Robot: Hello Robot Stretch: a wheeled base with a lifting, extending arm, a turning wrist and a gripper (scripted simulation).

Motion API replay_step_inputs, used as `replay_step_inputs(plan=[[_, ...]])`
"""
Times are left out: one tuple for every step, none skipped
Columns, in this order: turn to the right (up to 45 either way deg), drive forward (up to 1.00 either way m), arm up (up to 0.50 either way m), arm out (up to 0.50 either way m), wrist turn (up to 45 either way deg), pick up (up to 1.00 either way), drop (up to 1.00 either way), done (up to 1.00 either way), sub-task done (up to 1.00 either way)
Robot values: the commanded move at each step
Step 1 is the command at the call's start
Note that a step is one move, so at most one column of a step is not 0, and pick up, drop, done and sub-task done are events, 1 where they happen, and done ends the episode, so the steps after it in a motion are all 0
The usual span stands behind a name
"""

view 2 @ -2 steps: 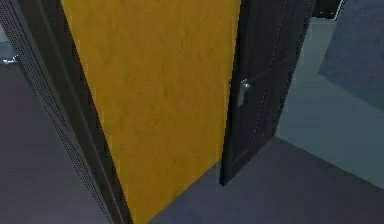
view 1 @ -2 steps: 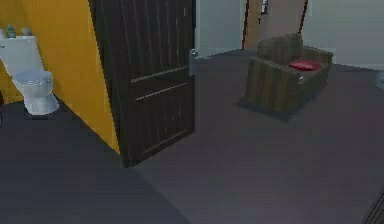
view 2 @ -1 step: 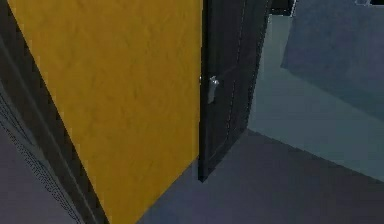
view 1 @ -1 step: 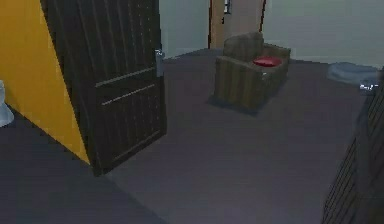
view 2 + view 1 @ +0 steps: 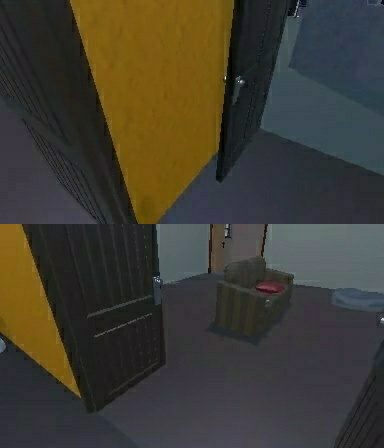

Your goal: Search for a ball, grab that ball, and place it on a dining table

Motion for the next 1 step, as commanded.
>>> replay_step_inputs(plan=[[6.0,0.0,0.0,0.0,0.0,0.0,0.0,0.0,0.0]])
